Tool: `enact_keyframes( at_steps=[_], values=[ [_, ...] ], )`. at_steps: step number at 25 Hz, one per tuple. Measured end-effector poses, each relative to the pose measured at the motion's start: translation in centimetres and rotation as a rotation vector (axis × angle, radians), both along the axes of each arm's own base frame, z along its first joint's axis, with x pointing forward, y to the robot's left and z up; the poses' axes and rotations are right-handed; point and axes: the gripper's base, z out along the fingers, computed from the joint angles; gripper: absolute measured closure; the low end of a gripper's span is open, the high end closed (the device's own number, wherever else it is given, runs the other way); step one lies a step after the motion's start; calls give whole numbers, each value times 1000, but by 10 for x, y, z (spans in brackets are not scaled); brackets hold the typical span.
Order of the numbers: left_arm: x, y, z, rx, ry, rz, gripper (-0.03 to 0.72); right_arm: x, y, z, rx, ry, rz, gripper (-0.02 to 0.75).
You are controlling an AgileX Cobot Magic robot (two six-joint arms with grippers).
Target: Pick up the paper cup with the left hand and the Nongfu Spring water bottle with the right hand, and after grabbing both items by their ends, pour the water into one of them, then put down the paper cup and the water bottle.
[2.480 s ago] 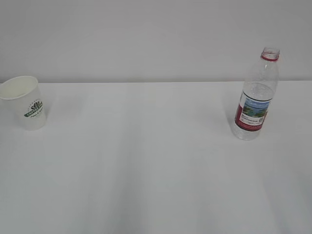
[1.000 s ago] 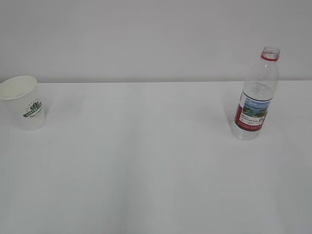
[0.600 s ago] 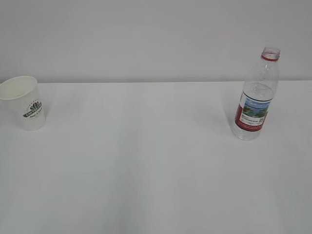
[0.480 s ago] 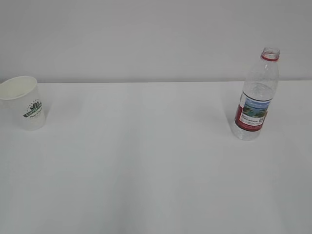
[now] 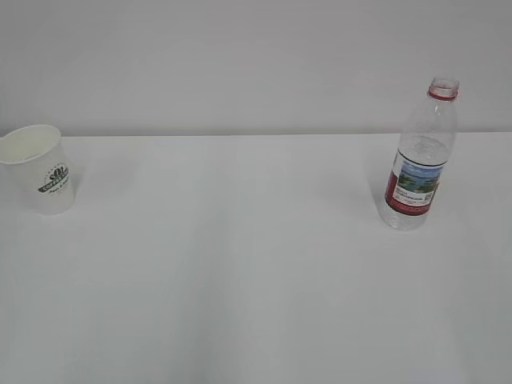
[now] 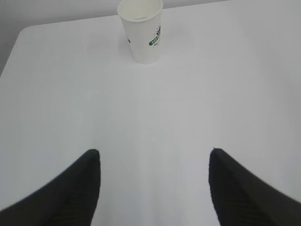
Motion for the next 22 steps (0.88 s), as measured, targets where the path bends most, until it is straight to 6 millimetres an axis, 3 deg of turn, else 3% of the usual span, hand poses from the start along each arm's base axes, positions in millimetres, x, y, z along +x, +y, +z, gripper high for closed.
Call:
enact_keyframes(
  at_steps=[5,22],
  values=[
    [0,0,0,0,0,0,171,-12,-3,0,17,-81,0,149],
    [0,0,0,-1,0,-1,172,-12,-3,0,19,-83,-1,149]
  ],
)
